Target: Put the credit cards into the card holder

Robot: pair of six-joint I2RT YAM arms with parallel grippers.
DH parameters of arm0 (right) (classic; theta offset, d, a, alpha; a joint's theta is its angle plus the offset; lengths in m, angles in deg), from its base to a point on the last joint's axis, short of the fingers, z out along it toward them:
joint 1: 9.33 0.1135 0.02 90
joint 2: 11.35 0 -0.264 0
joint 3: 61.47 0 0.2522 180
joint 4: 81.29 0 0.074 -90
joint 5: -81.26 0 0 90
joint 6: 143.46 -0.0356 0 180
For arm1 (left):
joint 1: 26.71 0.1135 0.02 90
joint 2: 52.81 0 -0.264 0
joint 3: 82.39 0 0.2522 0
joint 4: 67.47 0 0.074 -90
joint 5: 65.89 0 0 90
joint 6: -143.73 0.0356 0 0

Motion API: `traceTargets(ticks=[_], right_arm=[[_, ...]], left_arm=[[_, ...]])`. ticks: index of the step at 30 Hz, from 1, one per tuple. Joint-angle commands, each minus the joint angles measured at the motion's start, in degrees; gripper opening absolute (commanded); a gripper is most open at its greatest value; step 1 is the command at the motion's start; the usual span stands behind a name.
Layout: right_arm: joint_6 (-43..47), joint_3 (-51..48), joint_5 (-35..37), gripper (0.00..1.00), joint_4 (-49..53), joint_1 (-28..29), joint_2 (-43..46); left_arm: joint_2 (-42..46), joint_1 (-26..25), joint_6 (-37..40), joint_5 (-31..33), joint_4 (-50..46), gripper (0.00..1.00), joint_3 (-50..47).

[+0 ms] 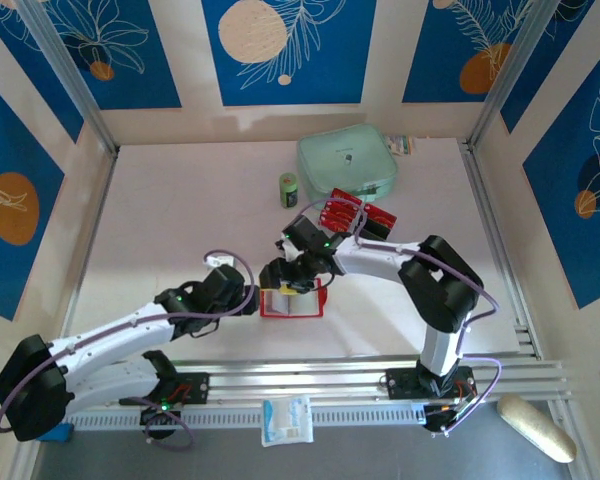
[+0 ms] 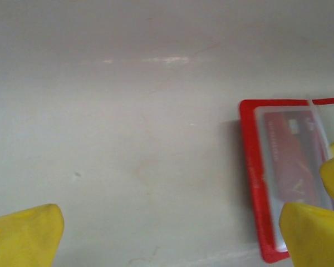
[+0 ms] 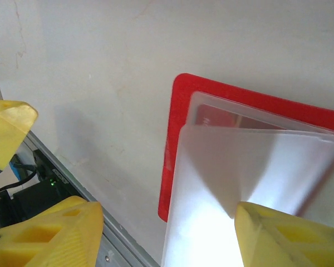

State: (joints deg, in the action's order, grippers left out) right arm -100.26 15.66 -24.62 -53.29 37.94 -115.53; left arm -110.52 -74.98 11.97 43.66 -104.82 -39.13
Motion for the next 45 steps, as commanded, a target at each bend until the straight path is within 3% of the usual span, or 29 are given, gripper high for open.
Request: traceTargets(ticks=[1,7,17,31,35,40,45], right_arm=[[-3.5,3.0,0.7,0.64,-2.5,1.0,-4.3],[-5.7,2.7,-0.6,0.64,-4.8,1.0,-6.2],[-6.1,1.1,-1.6,0.64,-5.7,-0.9,-1.1],[-1.3,-1.9,-0.7,0.64,0.7,-10.3,11.5],[1.2,-3.9,0.0,0.64,3.9,-14.7,15.9],[4.6,-6.7,2.2,0.64,8.5,-19.9,21.2],[5.3,-10.6,1.8,0.63,9.2,-23.5,25.8]], left_arm=[[2.3,-0.8,0.2,-4.2,3.9,1.0,0.5],[2.6,-0.5,0.3,-4.3,3.5,1.0,0.3],[0.6,-0.2,0.7,-4.7,4.9,1.0,0.6],[-4.9,-0.2,1.4,-6.1,7.8,1.0,3.9],[-9.5,-0.2,2.6,-7.5,10.6,1.0,7.4],[-19.5,-0.3,7.6,-13.6,14.6,1.0,15.4],[-33.2,-0.9,13.5,-14.5,5.6,1.0,27.2]])
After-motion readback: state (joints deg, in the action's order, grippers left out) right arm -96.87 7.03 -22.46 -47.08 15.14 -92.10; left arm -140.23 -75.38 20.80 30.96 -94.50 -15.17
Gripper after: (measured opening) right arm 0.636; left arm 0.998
